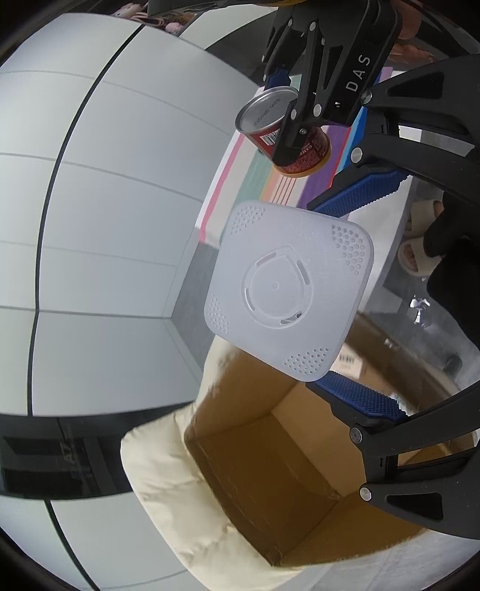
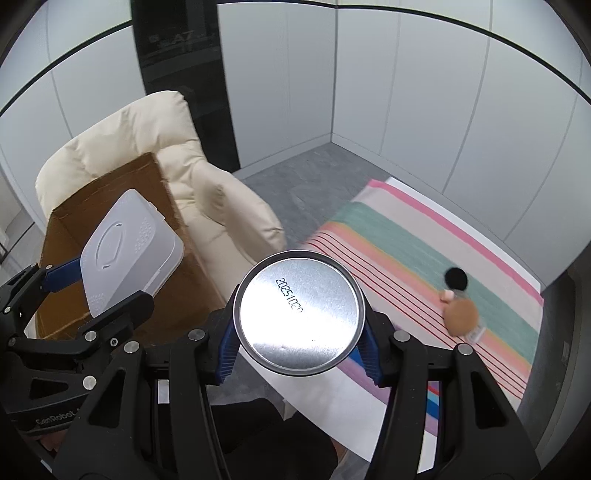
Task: Organize objects
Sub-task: 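Carry the frosted case and red tin with both tools over the cardboard box, then open the left tool to drop the case while the right tool drops the tin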
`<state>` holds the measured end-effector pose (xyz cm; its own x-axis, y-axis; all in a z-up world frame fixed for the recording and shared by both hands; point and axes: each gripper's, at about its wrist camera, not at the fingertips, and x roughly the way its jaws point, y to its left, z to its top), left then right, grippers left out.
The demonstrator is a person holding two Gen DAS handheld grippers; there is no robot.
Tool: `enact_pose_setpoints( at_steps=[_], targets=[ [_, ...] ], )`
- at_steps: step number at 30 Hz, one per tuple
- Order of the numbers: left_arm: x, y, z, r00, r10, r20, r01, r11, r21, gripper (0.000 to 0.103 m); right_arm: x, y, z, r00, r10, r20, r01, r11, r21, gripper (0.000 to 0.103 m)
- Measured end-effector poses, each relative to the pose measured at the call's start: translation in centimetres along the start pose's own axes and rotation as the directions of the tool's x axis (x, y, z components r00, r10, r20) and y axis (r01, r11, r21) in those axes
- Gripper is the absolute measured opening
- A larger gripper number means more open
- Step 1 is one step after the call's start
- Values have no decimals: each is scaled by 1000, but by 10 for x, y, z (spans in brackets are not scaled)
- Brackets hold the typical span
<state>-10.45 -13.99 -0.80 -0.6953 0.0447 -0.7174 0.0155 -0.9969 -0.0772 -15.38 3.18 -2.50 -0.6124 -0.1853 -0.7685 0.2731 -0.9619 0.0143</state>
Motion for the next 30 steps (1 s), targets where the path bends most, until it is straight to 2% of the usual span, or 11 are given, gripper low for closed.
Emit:
enact_pose_setpoints(
  at_steps=[15,30],
  targets=[
    [-16,73,-16,995,97,-3,-97,991,-96,85,8,84,20,995,97,29,-93,989,-118,56],
    [-22,134,-35,984,173,-52,-179,968,-177,86,29,158,26,987,162,7,-157,964,-216,56]
  ],
)
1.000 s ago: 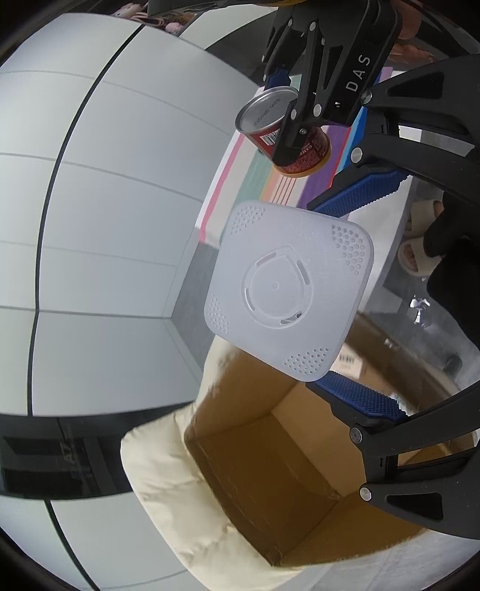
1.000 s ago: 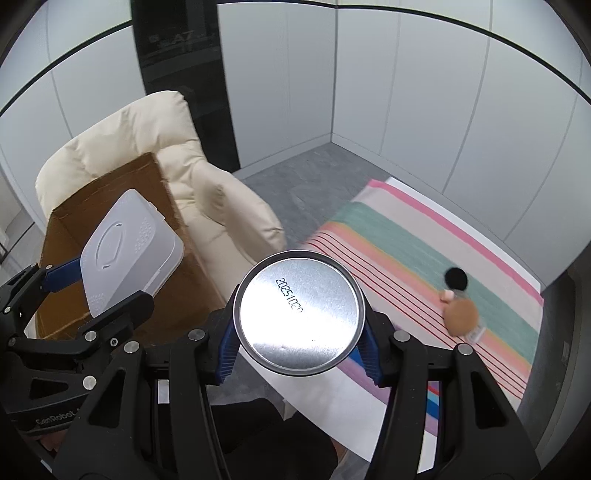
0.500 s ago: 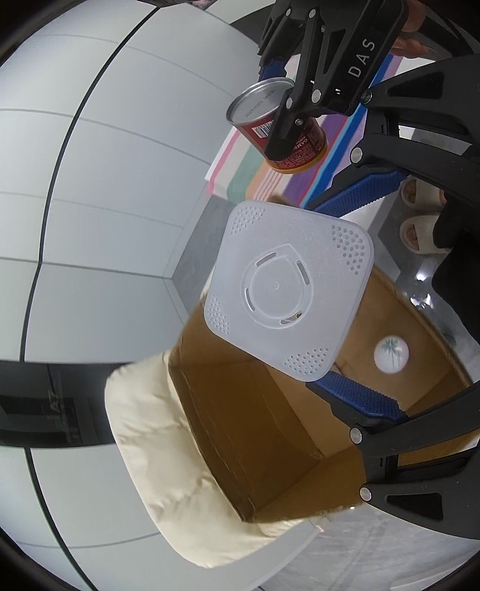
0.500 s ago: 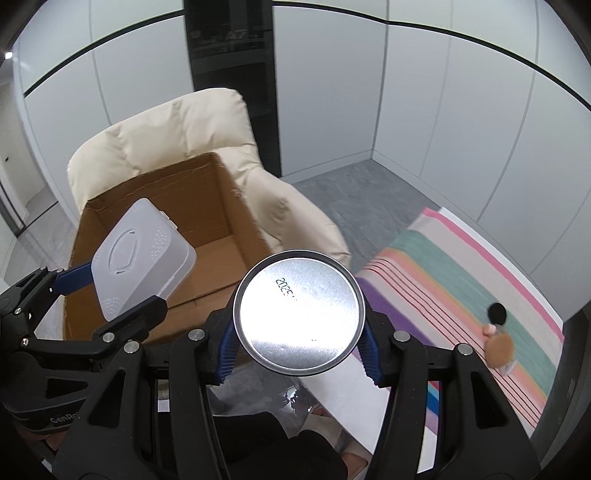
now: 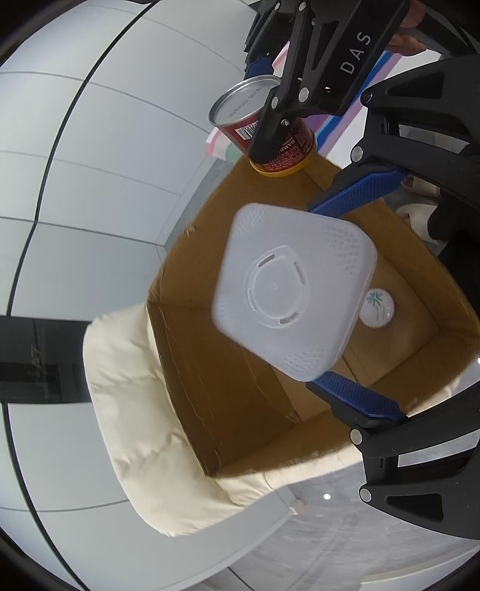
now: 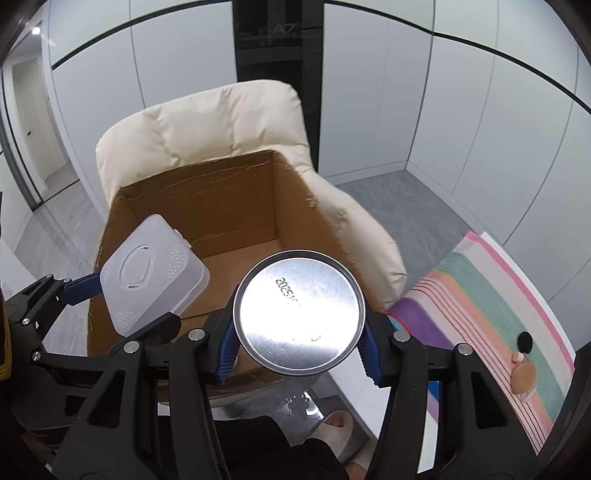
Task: Organize objects
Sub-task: 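Open the left tool to drop the case while the right tool drops the tin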
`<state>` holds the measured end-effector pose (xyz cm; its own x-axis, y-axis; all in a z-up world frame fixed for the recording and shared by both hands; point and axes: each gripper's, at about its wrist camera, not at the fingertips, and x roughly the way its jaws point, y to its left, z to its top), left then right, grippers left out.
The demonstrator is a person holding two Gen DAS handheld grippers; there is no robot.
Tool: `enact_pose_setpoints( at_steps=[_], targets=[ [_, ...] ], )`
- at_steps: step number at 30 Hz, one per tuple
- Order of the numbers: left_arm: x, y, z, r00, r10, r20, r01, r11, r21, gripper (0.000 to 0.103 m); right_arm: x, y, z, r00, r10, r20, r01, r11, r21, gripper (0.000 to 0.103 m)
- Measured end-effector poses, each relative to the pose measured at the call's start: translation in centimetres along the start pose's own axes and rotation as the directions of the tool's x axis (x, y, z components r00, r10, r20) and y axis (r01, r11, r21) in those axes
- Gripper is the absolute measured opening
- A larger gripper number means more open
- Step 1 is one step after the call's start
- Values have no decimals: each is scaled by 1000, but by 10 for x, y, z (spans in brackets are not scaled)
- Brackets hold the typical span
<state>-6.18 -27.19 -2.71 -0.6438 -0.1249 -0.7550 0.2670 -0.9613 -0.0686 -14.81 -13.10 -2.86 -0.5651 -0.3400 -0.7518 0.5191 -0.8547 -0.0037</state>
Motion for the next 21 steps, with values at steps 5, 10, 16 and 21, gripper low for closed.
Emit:
enact_pose_setpoints(
  at_steps=[5,10,16,21],
  targets=[
    [-7,16,-5,999,49,-6,-49,998,-36,95,13,13,5,1000,11,-22,-12,1000,-10,56],
    [-6,39,-4,996,92,-17,-93,990,-103,103,25,20,7,998,24,-55,-24,1000,-1,56],
    [-2,59,-6,994,94,-49,-101,981,-163,103,37,26,9,997,36,-73,-36,999,6,57],
    [-1,62,-4,993,112,-44,-118,980,-161,103,30,24,11,999,21,-32,-21,1000,16,79]
  ],
)
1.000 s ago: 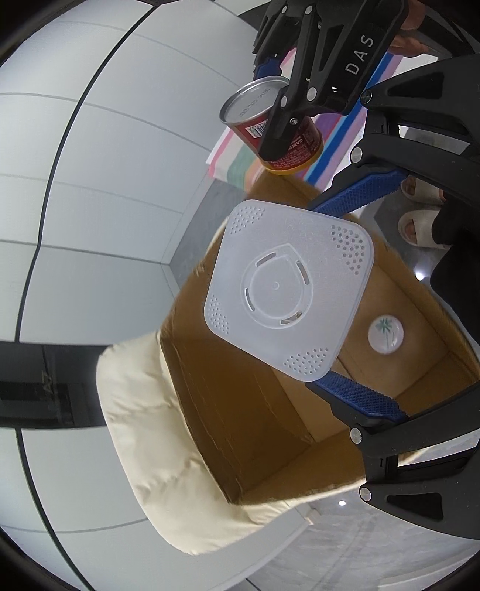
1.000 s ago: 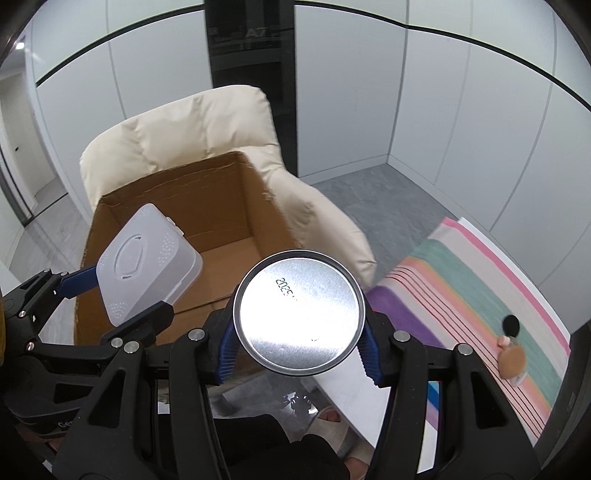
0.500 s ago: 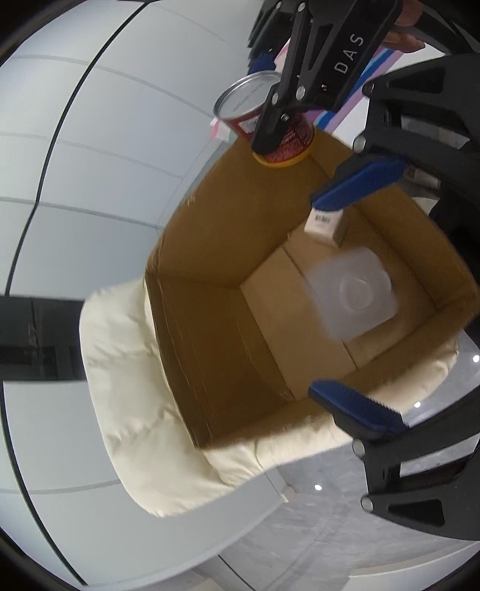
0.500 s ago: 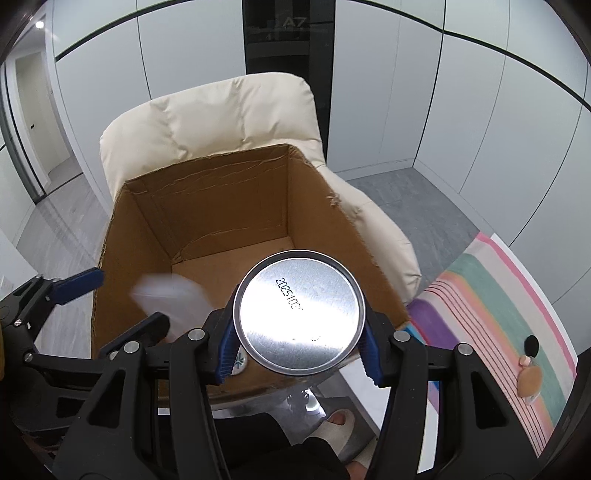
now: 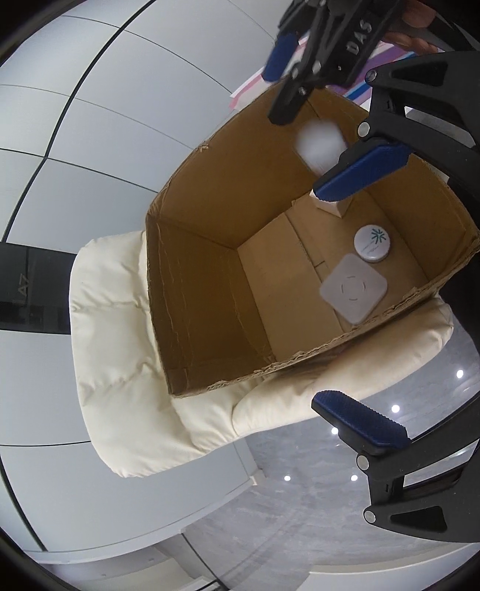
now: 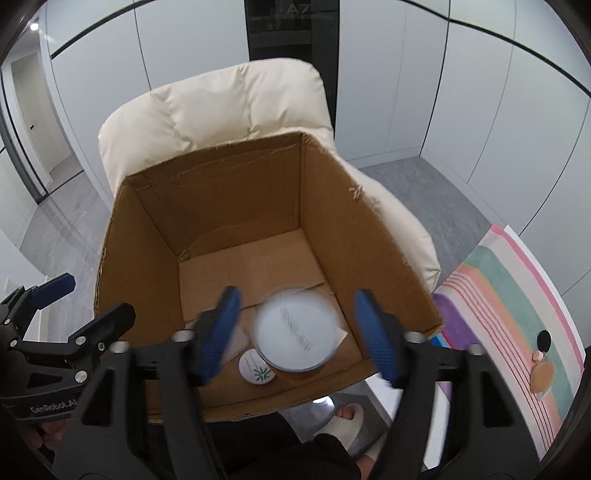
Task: Organize objects
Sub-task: 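Open the left tool to drop the case while the right tool drops the tin, then move both tools from the box back over the striped cloth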
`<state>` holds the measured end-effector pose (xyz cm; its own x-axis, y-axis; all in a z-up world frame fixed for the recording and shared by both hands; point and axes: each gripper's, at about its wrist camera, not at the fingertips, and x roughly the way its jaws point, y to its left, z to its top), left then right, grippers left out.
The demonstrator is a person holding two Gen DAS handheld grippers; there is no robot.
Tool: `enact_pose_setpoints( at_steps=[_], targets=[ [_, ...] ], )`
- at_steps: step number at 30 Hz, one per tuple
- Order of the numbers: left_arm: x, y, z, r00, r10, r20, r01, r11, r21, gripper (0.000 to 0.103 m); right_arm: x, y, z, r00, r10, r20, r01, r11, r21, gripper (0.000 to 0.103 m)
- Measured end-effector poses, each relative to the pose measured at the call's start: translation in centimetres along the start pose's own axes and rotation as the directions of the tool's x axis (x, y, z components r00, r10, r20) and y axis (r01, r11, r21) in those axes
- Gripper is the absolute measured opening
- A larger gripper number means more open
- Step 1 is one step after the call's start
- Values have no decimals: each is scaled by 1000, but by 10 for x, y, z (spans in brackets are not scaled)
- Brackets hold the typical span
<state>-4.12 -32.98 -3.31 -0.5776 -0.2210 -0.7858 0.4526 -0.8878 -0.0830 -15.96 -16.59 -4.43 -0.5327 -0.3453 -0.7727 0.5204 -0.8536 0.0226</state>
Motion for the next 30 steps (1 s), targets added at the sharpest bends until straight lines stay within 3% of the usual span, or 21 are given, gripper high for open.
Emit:
enact_pose_setpoints(
  at_steps=[11,15,30],
  targets=[
    [-1,-22,3,1000,-1,26,0,999,43,103,-11,-19,-3,999,-35,24,34,999,17,91],
    [0,-31,5,1000,-4,29,2,998,55,103,-17,-32,-7,998,-55,28,54,997,49,102],
    [3,-93,14,998,-58,38,52,989,137,103,-47,-102,-35,989,-144,29,139,983,121,102]
  ],
)
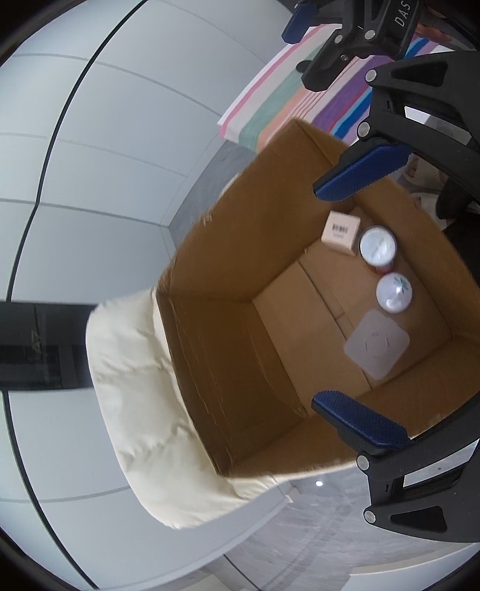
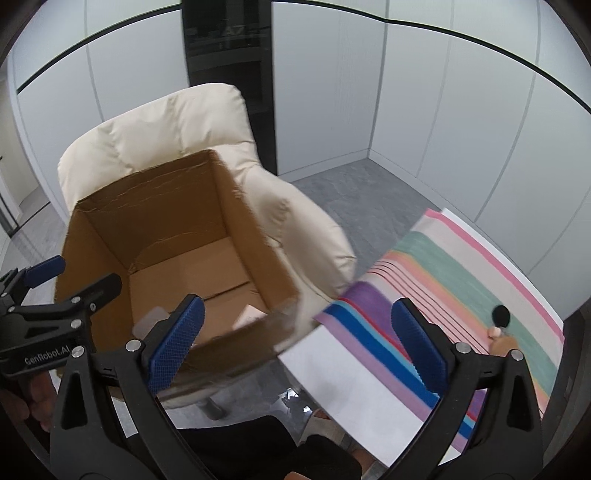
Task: Organize objects
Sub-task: 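Move both tools from the box back over the striped cloth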
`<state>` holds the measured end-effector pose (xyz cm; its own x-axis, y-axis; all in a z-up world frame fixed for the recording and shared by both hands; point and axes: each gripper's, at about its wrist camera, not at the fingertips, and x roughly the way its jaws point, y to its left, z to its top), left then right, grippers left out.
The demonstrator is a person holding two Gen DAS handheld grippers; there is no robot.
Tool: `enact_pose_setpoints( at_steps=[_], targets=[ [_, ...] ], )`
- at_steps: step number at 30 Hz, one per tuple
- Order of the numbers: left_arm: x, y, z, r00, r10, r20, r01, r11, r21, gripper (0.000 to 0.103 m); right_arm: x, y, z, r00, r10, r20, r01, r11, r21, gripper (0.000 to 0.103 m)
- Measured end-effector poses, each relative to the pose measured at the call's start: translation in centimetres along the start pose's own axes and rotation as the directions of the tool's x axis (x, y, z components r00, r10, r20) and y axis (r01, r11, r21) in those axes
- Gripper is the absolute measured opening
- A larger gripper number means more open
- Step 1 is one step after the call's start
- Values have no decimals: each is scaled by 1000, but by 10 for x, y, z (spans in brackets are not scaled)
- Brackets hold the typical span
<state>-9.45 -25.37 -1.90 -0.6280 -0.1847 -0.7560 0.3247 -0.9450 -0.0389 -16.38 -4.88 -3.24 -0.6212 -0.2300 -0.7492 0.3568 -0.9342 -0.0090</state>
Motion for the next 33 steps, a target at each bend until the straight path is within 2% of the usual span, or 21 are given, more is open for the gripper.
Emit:
enact_pose_setpoints(
  at_steps=[14,33],
  targets=[
    [0,-92,-3,995,-101,-8,101,985,138,103,-20,-95,-23,995,-101,-18,102,986,134,102],
    [-8,-209,-15,975,-219,-33,220,936,276,103,-54,-192,-71,975,-212,-64,221,943,250,102]
  ],
)
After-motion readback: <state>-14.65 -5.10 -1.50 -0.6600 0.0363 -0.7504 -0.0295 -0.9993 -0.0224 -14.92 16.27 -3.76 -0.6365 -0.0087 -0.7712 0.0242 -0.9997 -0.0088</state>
